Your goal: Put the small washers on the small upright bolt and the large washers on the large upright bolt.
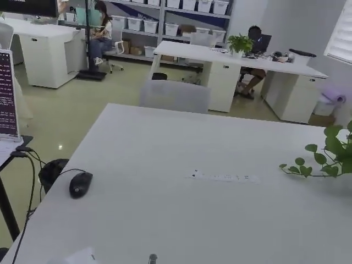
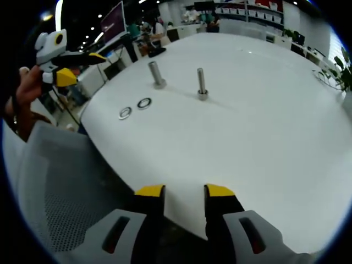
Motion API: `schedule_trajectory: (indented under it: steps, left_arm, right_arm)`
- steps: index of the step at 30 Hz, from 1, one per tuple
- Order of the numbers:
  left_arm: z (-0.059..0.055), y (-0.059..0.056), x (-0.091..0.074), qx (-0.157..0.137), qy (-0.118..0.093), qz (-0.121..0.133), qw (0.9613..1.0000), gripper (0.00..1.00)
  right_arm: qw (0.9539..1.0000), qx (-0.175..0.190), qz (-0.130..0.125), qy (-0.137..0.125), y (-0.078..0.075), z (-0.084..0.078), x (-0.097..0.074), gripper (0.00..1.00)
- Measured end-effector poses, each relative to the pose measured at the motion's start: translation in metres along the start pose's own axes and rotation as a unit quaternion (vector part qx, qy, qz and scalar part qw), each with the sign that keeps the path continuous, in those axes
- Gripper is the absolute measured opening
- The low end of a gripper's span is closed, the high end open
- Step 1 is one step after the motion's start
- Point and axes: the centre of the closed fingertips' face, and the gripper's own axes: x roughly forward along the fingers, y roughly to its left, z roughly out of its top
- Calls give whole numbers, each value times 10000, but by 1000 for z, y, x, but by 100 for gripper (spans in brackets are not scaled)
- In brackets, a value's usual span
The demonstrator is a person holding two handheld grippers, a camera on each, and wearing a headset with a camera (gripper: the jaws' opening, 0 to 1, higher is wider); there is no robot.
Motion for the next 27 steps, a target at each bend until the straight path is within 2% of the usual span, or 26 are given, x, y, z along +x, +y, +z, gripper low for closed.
schedule_trajectory:
  steps: [10, 16, 22, 27]
  left_arm:
    - [-1, -14, 11, 29, 32, -88, 10000, 66]
    - [-1, -17, 11, 61, 41, -64, 10000, 66]
    - [-6, -21, 9, 84, 98, -61, 9999, 66]
    - [-6, -20, 3, 16, 38, 17, 10000, 66]
  right_arm:
    - [9998, -166, 135, 26, 7, 6, -9, 36]
    - [9995, -201, 239, 77, 15, 13, -10, 38]
    - [9975, -554, 435, 88, 32, 29, -1, 39]
    - [9923, -1029, 633, 271, 44, 33, 7, 40]
